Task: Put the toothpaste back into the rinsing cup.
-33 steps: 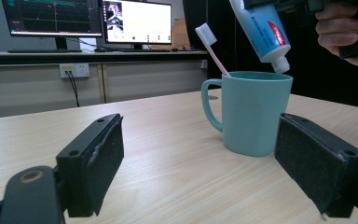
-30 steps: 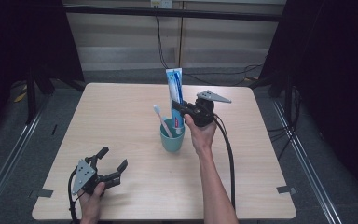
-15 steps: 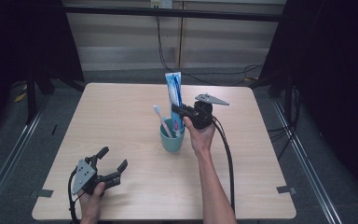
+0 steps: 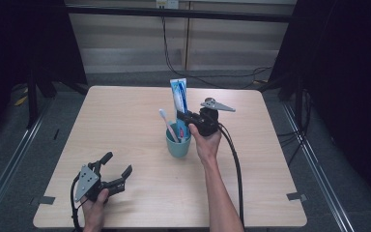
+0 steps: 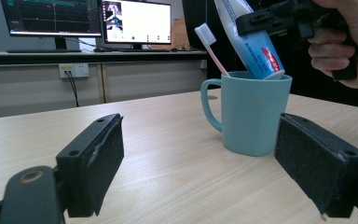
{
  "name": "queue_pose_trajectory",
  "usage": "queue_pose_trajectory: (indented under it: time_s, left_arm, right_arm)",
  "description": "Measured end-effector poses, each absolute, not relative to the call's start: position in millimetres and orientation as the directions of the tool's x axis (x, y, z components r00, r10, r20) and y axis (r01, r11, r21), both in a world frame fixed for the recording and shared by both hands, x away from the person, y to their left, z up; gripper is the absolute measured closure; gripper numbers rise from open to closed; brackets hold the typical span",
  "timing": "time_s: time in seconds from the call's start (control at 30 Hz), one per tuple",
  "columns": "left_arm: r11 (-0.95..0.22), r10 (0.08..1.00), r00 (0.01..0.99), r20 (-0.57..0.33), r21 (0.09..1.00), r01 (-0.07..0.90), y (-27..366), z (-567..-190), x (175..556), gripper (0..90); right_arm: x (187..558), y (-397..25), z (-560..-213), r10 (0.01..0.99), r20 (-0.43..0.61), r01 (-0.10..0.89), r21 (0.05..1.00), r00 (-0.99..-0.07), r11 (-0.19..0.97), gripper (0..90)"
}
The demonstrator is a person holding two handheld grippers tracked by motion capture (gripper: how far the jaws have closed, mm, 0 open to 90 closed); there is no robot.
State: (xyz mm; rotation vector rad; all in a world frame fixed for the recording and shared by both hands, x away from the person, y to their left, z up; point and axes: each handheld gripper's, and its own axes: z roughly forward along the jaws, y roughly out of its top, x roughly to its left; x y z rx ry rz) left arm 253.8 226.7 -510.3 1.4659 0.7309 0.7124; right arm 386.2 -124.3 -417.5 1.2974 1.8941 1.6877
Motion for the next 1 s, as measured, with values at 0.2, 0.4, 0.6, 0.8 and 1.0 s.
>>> queue_pose_trajectory:
  time_s: [0.2, 0.4, 0.6, 0.8, 1.0]
  left_arm:
    - [-0.01, 0.796, 0.605, -0.003, 1.0, 0.019, 227, -510, 254, 15.8]
    - [-0.014, 0.794, 0.608, 0.0, 1.0, 0.019, 227, -510, 254, 15.8]
    - [-0.014, 0.794, 0.608, 0.0, 1.0, 0.018, 227, -510, 254, 15.7]
    - [-0.015, 0.792, 0.61, 0.0, 1.0, 0.018, 227, -510, 254, 15.8]
    - [-0.014, 0.792, 0.611, 0.0, 1.0, 0.018, 227, -510, 254, 15.8]
  right_arm:
    - [386, -121, -427, 0.767, 0.334, 0.438, 0.896, -0.548, -0.078, 72.4]
    - [384, -121, -432, 0.772, 0.329, 0.448, 0.892, -0.544, -0.064, 72.2]
    - [384, -120, -435, 0.773, 0.326, 0.451, 0.89, -0.545, -0.057, 71.9]
    - [383, -121, -443, 0.78, 0.327, 0.467, 0.883, -0.534, -0.05, 71.5]
    - [381, -124, -444, 0.778, 0.33, 0.463, 0.885, -0.535, -0.057, 70.6]
